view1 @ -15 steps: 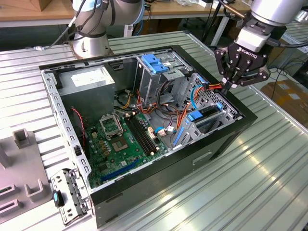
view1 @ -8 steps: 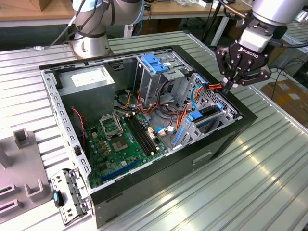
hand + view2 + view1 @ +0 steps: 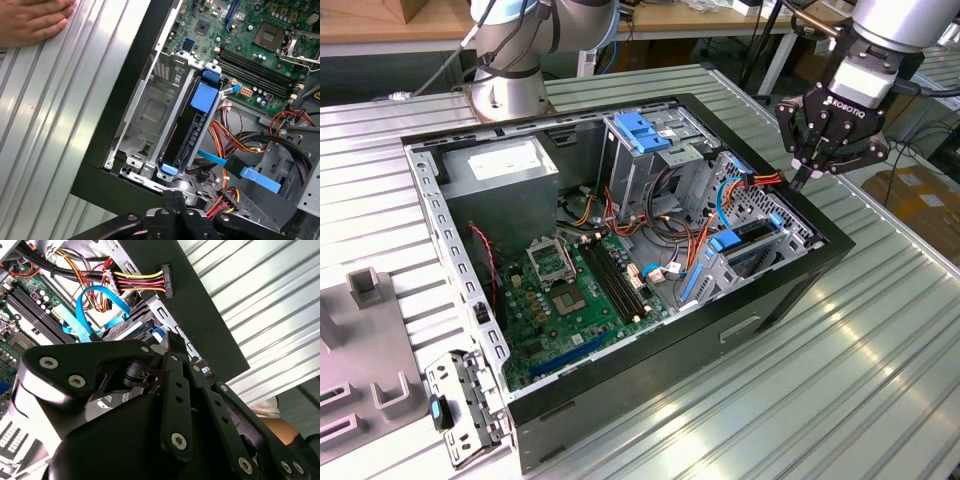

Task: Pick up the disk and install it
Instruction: 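Insert the first disk wire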

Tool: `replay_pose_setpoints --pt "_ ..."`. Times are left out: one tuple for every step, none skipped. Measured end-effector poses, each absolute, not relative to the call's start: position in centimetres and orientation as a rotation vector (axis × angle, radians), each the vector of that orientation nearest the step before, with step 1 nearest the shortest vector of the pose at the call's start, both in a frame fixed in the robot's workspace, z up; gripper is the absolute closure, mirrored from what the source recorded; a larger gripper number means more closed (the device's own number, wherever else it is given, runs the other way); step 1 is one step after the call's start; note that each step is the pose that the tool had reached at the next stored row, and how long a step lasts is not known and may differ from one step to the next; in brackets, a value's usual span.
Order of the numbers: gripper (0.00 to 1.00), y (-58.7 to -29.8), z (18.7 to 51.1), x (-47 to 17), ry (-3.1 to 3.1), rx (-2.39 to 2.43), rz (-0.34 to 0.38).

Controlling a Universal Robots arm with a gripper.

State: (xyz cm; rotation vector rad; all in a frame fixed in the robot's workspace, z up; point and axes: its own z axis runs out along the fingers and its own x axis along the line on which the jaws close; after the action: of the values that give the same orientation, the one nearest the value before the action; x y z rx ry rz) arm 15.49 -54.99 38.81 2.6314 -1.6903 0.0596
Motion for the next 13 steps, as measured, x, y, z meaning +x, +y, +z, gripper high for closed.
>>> replay_pose_setpoints --pt "0.89 -55.0 38.8 15.5 -1.665 2.648 0.060" --pt "0.89 -55.0 38.8 15.5 -1.640 2.664 0.060" --pt "0.89 -55.0 38.8 15.5 -1.611 2.682 0.060" --pt "0.89 -55.0 38.8 15.5 -1.591 2.694 0.060" --pt "0.89 -55.0 38.8 15.6 -1.575 2.704 0.061" --pt "0.89 -55.0 38.8 15.7 -1.565 2.710 0.060" --pt "0.89 -54.9 38.8 15.8 -1.560 2.713 0.061" --pt "0.89 -54.8 38.8 15.9 -1.557 2.715 0.061" --pt "0.89 -54.6 38.8 16.0 -1.554 2.716 0.061" --pt "0.89 -54.4 38.8 16.1 -1.553 2.717 0.061" --pt "0.89 -54.3 38.7 16.2 -1.551 2.718 0.061" --pt "0.89 -54.0 38.7 16.3 -1.549 2.719 0.061" --pt "0.89 -53.8 38.7 16.4 -1.547 2.721 0.061"
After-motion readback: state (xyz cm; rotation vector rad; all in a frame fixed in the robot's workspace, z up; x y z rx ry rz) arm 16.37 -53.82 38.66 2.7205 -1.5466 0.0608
